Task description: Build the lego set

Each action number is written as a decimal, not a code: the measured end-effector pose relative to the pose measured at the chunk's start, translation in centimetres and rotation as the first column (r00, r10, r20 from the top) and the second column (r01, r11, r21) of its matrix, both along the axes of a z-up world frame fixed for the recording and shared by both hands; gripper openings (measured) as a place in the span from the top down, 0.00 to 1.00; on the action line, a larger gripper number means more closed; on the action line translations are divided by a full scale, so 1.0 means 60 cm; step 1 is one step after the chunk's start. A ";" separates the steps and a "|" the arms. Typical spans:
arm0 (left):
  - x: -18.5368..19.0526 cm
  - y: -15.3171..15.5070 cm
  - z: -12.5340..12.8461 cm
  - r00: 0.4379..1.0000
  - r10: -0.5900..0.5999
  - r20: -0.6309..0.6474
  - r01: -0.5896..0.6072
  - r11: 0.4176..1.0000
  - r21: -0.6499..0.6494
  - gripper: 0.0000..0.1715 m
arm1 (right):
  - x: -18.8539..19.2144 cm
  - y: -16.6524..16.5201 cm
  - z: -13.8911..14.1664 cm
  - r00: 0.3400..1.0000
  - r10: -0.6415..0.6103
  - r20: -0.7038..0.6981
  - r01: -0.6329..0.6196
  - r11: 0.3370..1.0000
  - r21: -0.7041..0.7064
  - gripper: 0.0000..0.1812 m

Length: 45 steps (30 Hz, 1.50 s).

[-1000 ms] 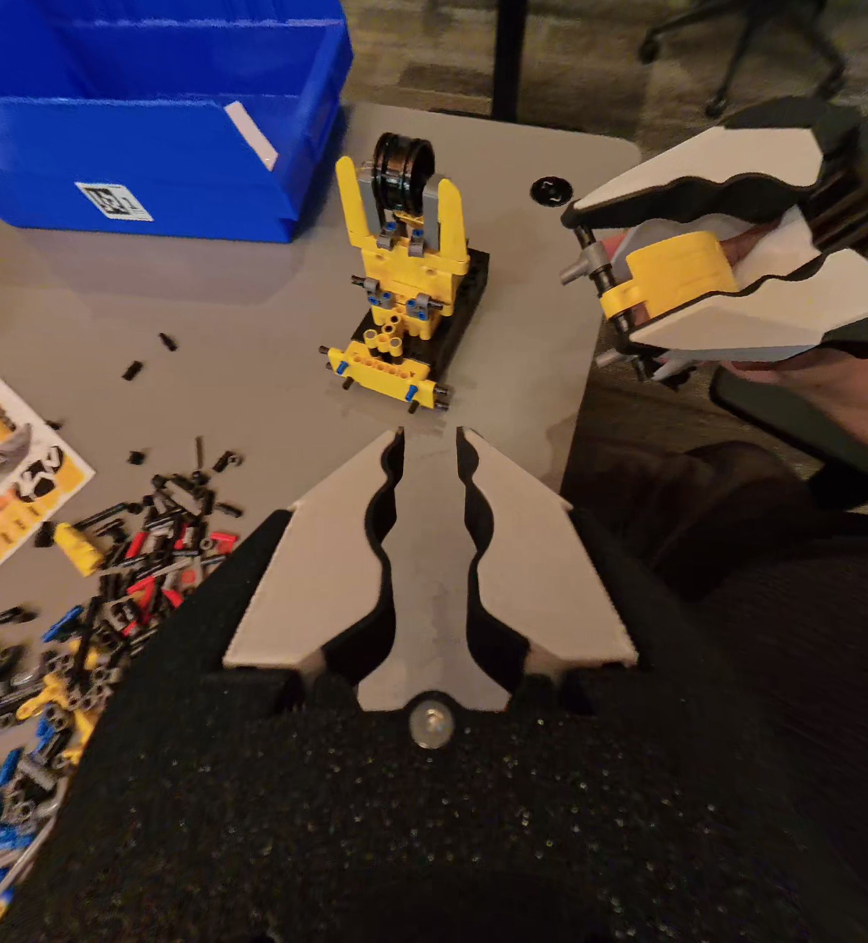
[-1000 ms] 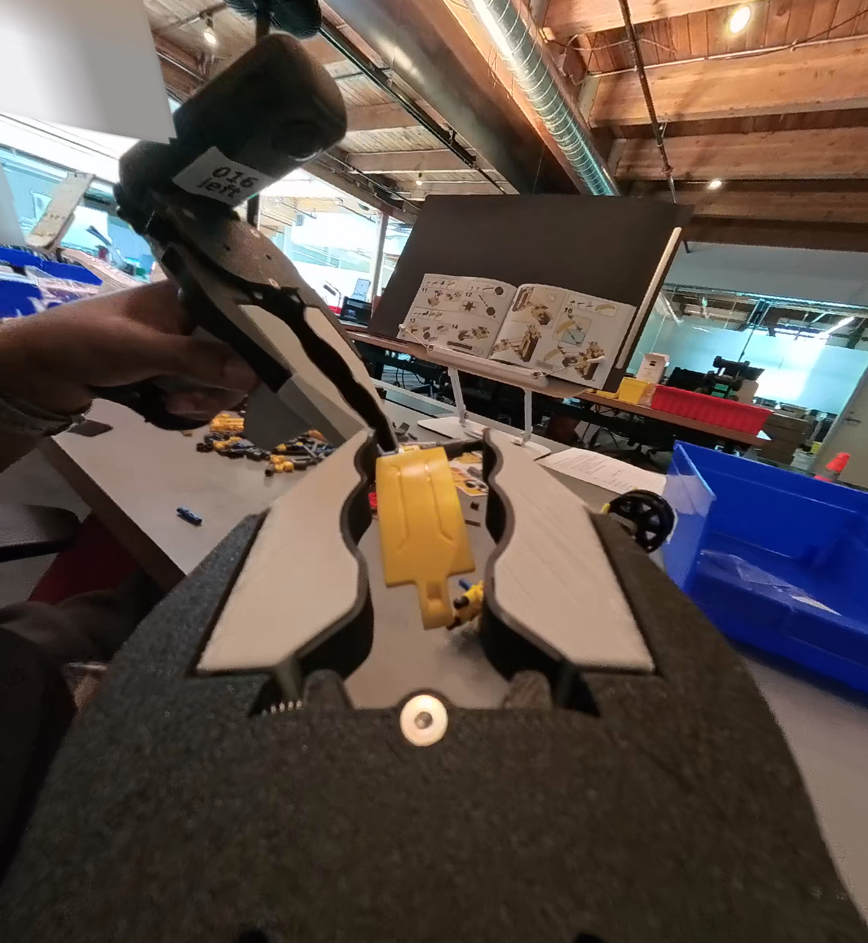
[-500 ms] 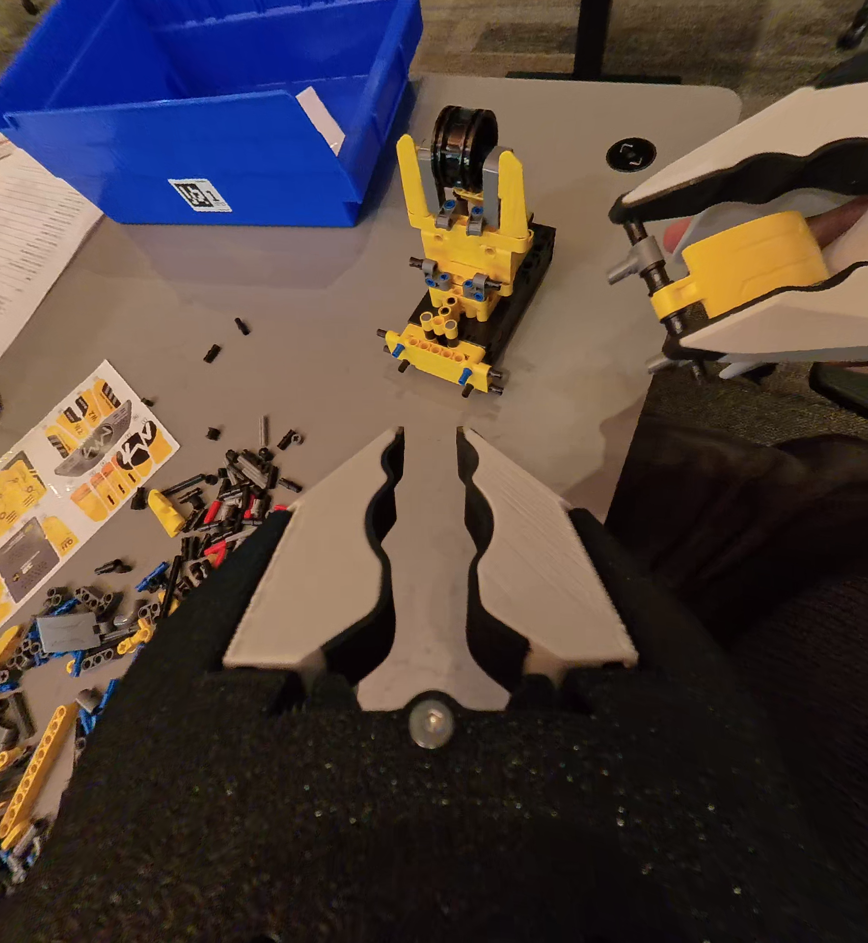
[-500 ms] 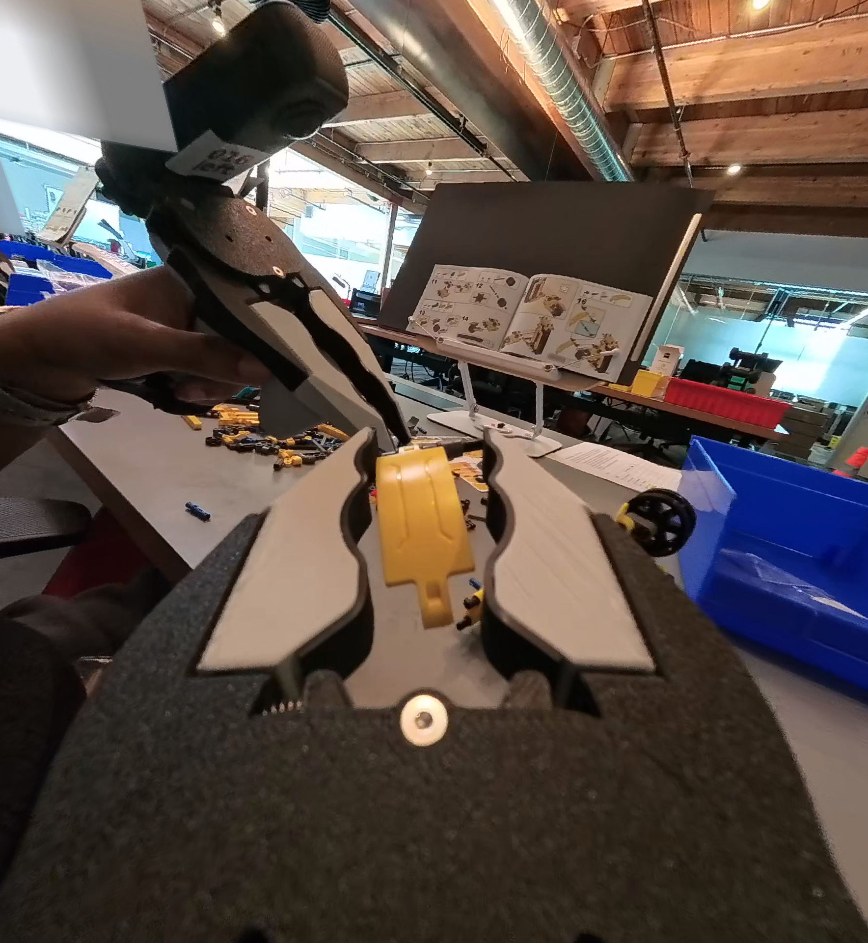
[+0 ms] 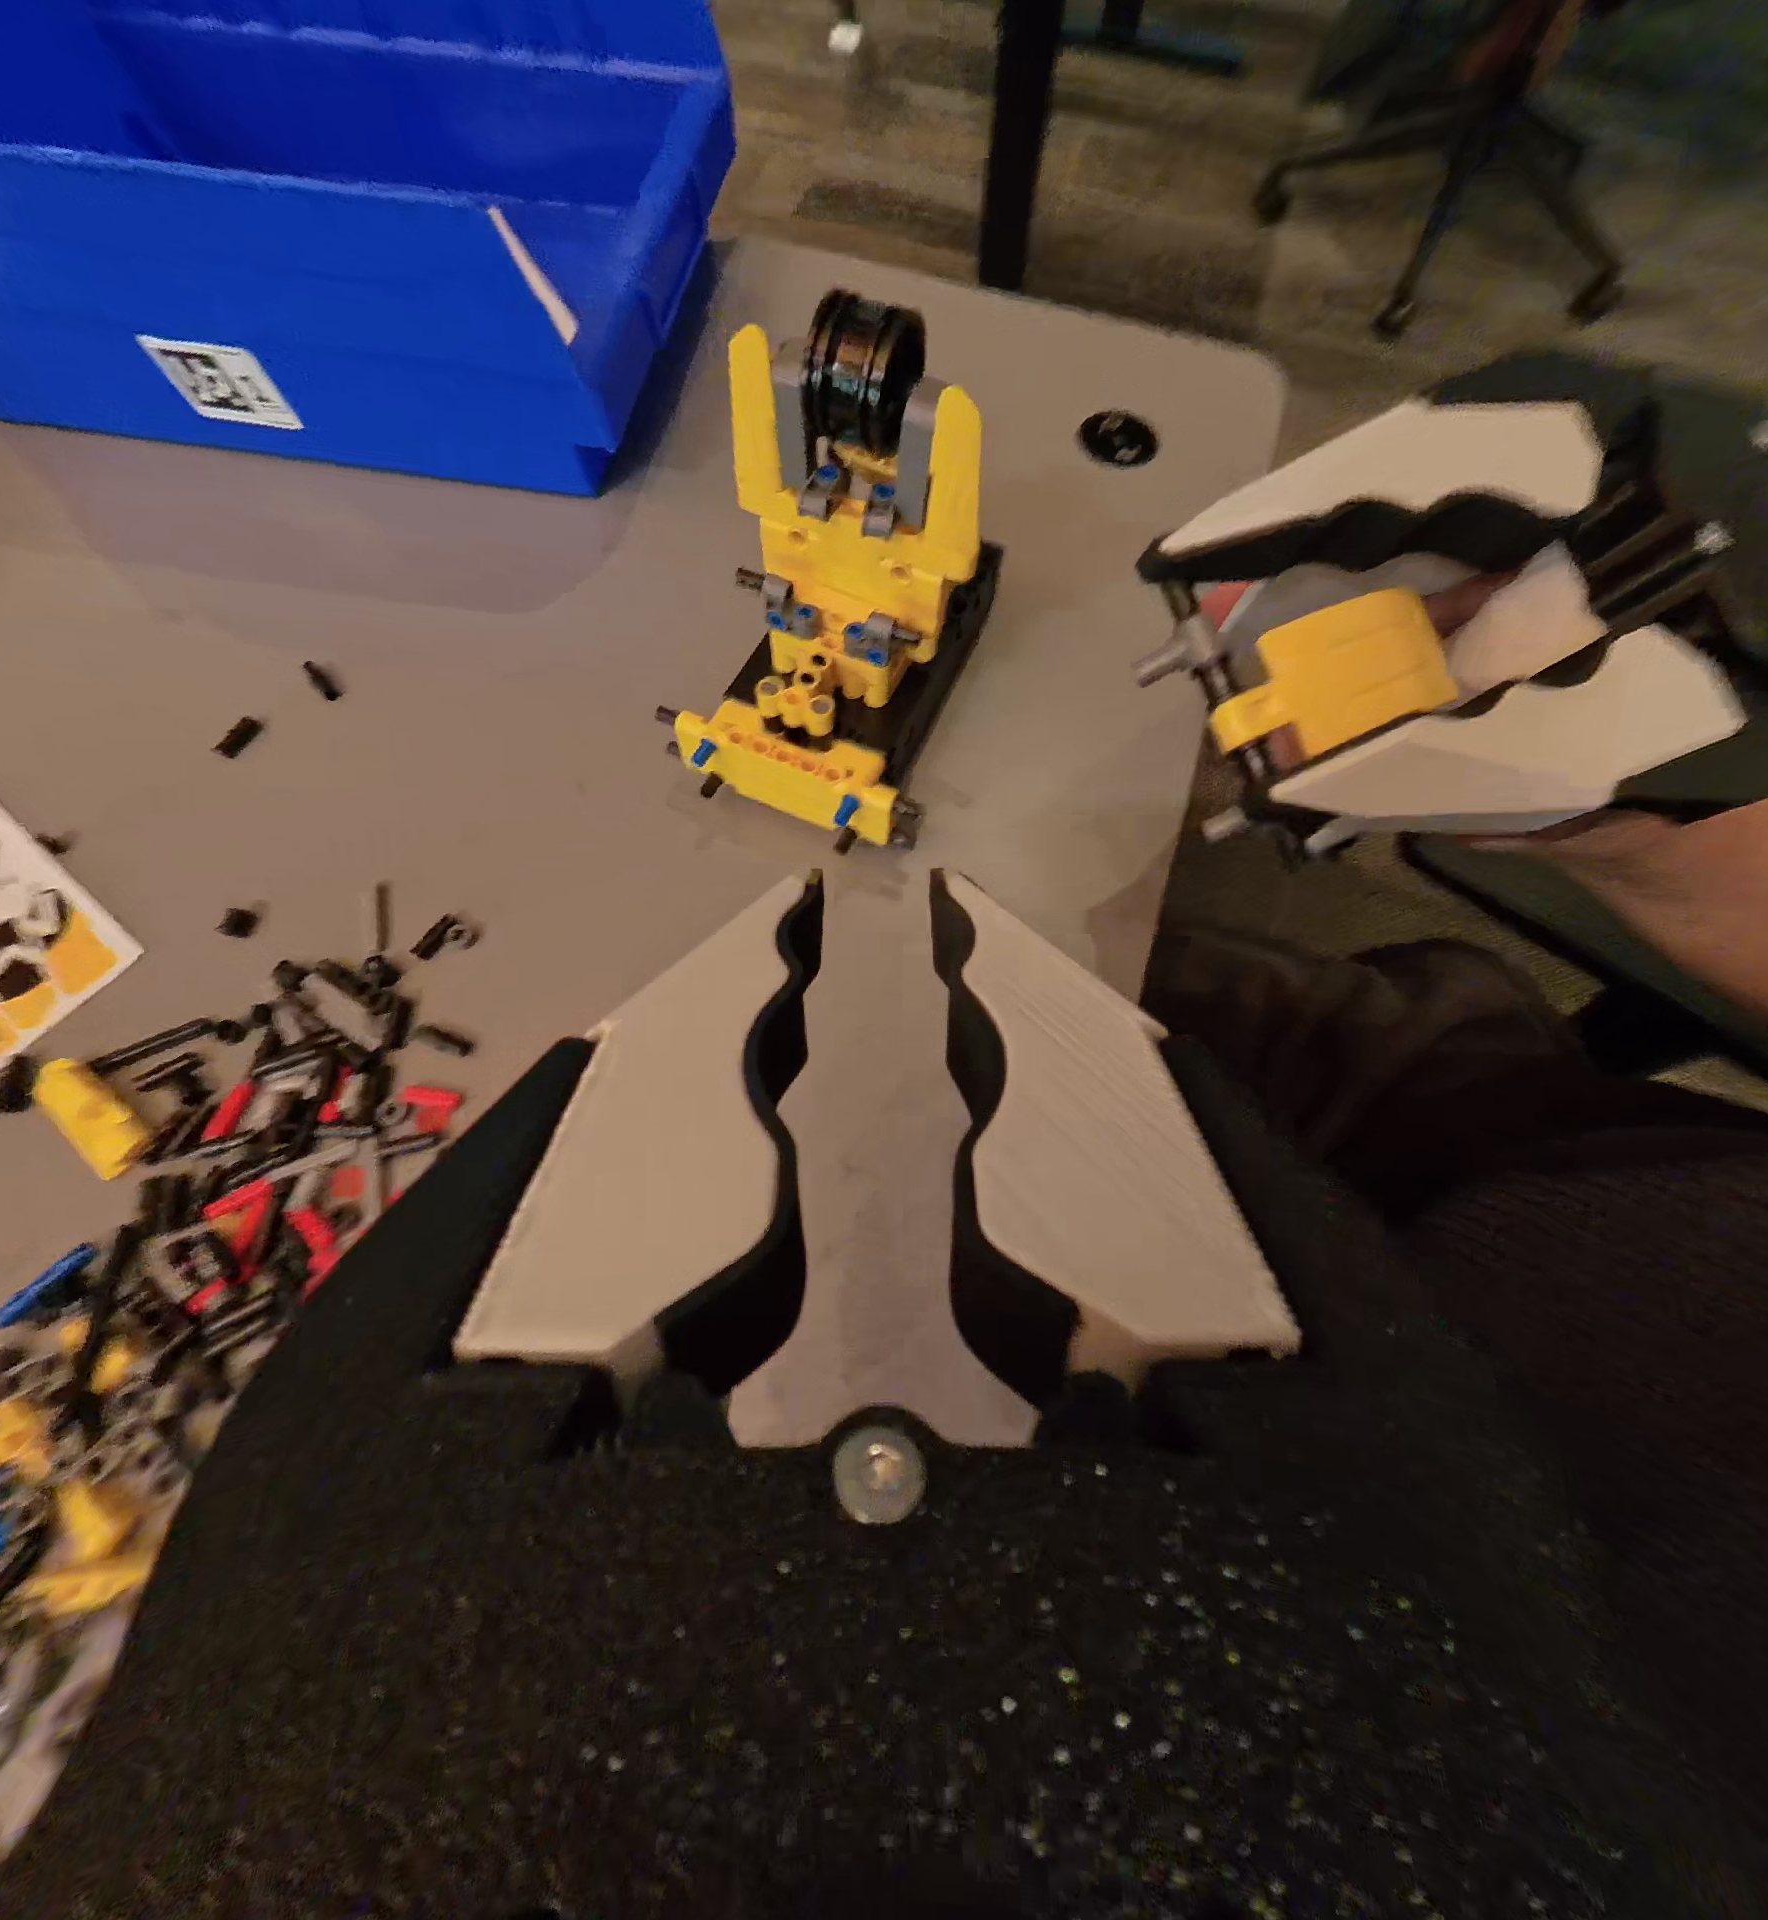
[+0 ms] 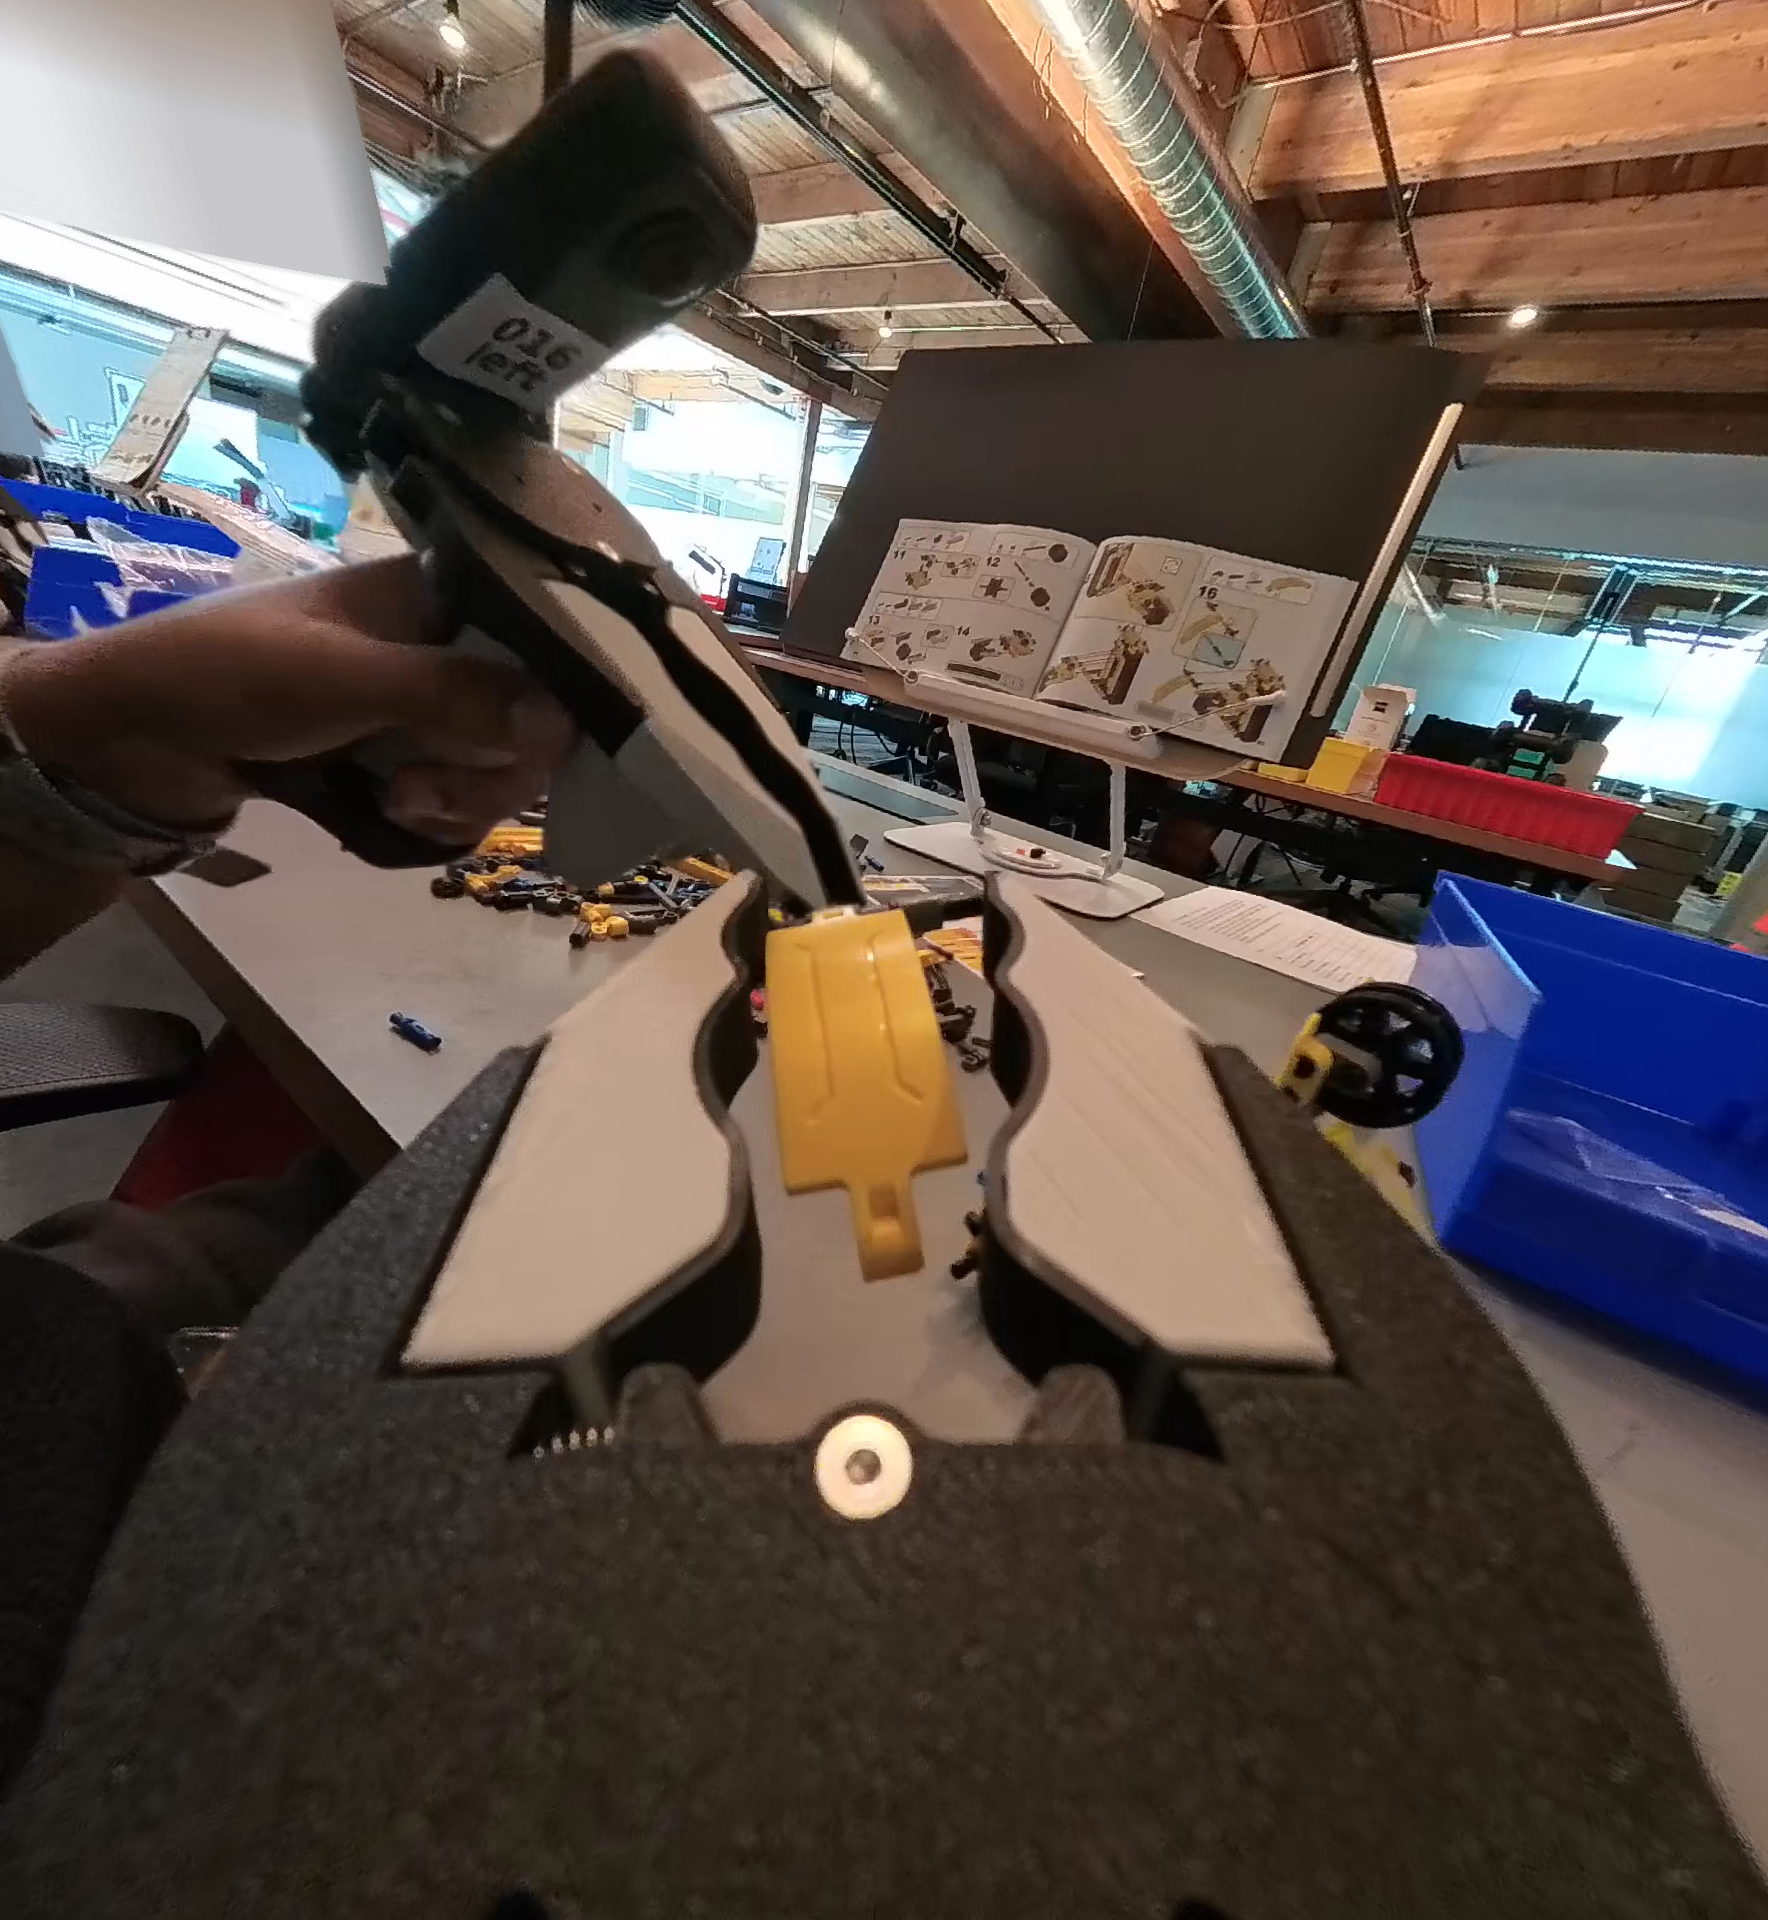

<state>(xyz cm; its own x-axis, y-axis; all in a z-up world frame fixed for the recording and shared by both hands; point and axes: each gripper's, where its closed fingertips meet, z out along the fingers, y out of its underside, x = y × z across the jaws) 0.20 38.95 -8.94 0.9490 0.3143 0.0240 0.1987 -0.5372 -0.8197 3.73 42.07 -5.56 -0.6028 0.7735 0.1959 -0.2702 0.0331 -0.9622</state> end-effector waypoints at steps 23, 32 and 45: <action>0.048 0.027 0.006 0.619 -0.489 0.615 0.145 0.840 0.523 0.79 | -0.019 -0.049 -0.049 1.000 0.009 0.009 -0.010 0.981 0.196 0.78; -0.013 0.007 0.013 0.812 -0.307 0.497 0.047 0.882 0.468 0.79 | -0.049 -0.068 -0.077 0.989 -0.032 0.144 -0.002 0.973 0.230 0.78; -0.172 -0.127 -0.045 0.953 0.297 -0.055 -0.299 0.953 -0.047 0.79 | -0.080 -0.180 -0.120 0.915 0.025 0.404 -0.151 0.947 0.284 0.78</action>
